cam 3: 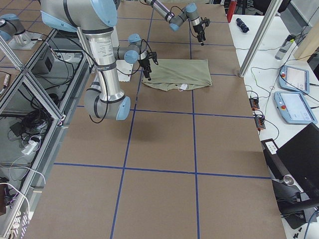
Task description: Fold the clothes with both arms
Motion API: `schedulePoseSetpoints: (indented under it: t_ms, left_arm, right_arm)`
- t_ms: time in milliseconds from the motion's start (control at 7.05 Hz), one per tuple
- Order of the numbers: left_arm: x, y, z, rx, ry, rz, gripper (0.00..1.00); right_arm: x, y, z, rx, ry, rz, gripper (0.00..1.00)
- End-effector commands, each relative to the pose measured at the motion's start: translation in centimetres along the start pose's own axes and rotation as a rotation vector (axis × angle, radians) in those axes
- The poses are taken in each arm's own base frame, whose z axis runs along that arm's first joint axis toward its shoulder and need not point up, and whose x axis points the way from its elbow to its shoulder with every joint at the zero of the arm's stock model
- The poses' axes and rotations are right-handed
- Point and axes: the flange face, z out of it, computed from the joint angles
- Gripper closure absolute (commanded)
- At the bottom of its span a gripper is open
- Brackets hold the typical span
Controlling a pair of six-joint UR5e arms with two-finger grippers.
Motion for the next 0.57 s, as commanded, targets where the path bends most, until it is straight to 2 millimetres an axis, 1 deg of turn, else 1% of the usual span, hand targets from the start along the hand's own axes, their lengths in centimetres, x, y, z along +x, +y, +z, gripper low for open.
schedulePoseSetpoints:
  t_ms: [0, 142, 425]
  left_arm:
    - [-0.1, 0.2, 0.1, -0.003, -0.002, -0.008, 0.0]
    - [0.0, 0.3, 0.1, -0.005, 0.0, -0.006, 0.0]
    - [-0.1, 0.4, 0.2, -0.006, -0.001, -0.007, 0.0]
  right_arm:
    - [0.2, 0.6, 0.4, -0.066, 0.04, -0.15, 0.23]
    - [0.0, 1.0, 0.5, -0.092, 0.039, -0.172, 0.31]
    - [-0.5, 1.9, 0.4, -0.101, 0.032, -0.185, 0.33]
